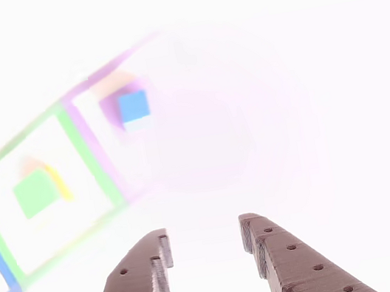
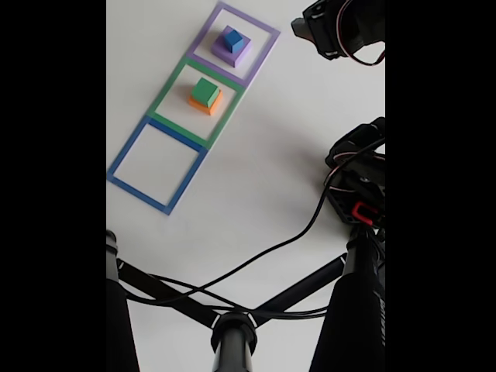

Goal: Tower of hanoi

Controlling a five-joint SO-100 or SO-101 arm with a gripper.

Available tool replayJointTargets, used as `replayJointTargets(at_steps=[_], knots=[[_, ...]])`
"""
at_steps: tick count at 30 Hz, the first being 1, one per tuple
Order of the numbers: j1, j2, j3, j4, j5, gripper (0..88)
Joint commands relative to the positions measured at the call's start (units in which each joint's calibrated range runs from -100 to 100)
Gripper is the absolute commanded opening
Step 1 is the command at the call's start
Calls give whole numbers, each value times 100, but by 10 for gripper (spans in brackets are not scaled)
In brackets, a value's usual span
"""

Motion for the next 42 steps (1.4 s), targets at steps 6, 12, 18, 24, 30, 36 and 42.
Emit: replayJointTargets(at_steps=[6,12,18,24,30,36,42], knots=[[454,-750,1854,-1754,0,230],[319,-960,3636,-3689,0,252],[224,-661,5072,-5851,0,262],[32,268,5881,-7964,0,264],[-189,1495,6127,-9754,0,266],[-285,2585,6236,-11114,0,270],[-352,3473,6318,-12215,0,272]])
